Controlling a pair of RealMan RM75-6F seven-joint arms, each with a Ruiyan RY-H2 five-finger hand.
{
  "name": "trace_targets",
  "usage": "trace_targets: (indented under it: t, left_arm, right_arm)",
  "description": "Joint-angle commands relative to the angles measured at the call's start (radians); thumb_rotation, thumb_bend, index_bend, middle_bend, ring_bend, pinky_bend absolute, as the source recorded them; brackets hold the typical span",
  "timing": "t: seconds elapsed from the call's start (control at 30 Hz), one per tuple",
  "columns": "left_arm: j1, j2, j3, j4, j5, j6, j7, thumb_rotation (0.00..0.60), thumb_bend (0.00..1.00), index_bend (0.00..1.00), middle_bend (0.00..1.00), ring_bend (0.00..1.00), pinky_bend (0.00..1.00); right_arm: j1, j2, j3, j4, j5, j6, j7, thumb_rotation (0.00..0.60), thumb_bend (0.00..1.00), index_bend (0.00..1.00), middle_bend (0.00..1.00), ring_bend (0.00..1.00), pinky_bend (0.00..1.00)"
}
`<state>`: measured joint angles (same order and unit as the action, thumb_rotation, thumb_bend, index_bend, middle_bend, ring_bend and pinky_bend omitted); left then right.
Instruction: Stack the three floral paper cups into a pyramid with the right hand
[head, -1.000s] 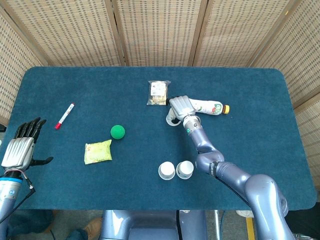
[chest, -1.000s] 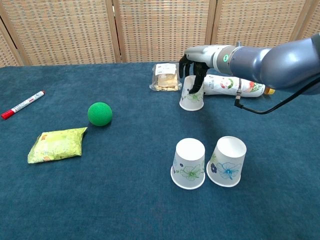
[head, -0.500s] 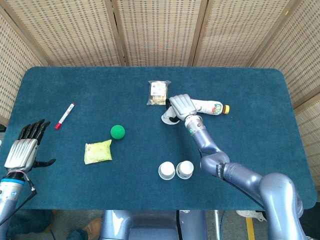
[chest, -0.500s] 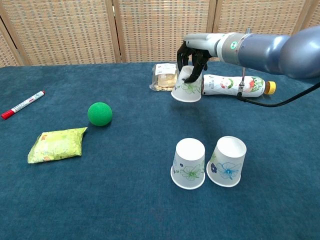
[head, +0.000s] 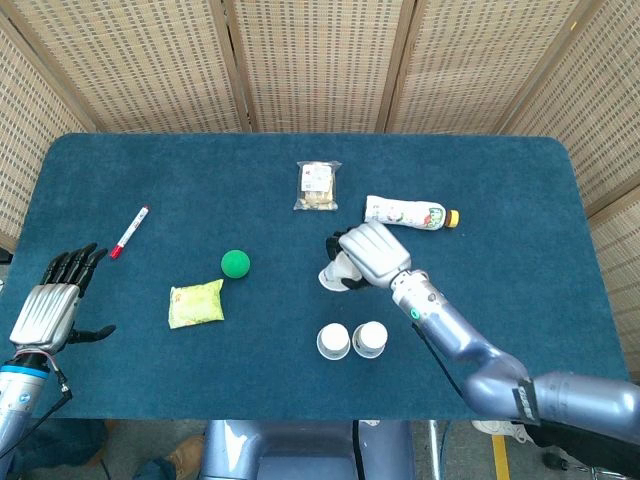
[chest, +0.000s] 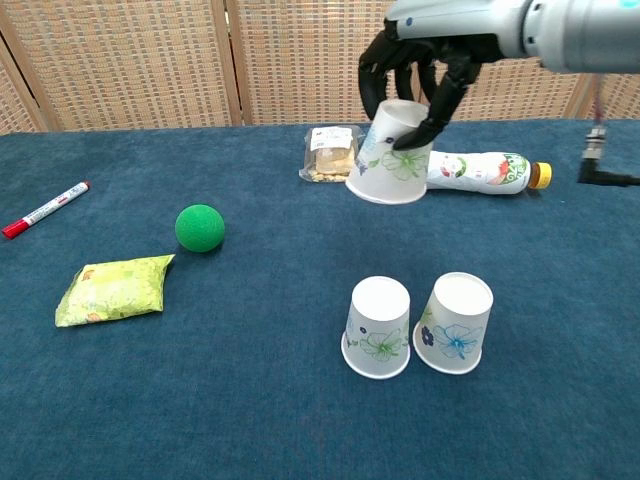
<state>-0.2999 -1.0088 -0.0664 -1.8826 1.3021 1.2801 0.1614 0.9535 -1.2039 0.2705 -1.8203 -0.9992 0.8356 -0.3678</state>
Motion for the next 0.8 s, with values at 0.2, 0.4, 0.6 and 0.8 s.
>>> trace_targets:
  t: [0.2,0.4,0.6,0.8]
  left_arm:
    - [0.009,0.024,0.002,-0.031,0.004,0.003,-0.002,0.600,0.00,0.00,0.00,0.00,0.00]
    - [0.021,0.029,0.017,-0.042,0.032,0.014,0.017,0.600,0.00,0.00,0.00,0.00,0.00]
    - [0.020,0.027,0.026,-0.049,0.044,0.002,0.037,0.600,0.00,0.00,0.00,0.00,0.00]
    - [0.021,0.028,0.025,-0.051,0.045,-0.001,0.040,0.600,0.00,0.00,0.00,0.00,0.00]
  right_arm:
    - [-0.088,0.111,-0.100,-0.185,-0.123,0.085,-0.082,0.600,0.48,0.54,0.55,0.51,0.59]
    - [-0.121,0.103,-0.164,-0.216,-0.159,0.105,-0.130,0.600,0.49,0.54,0.55,0.51,0.59]
    - [-0.128,0.083,-0.190,-0.239,-0.176,0.109,-0.165,0.600,0.49,0.54,0.55,0.51,0.59]
    - [-0.115,0.058,-0.184,-0.237,-0.163,0.111,-0.201,0.600,0.48,0.54,0.55,0.51,0.59]
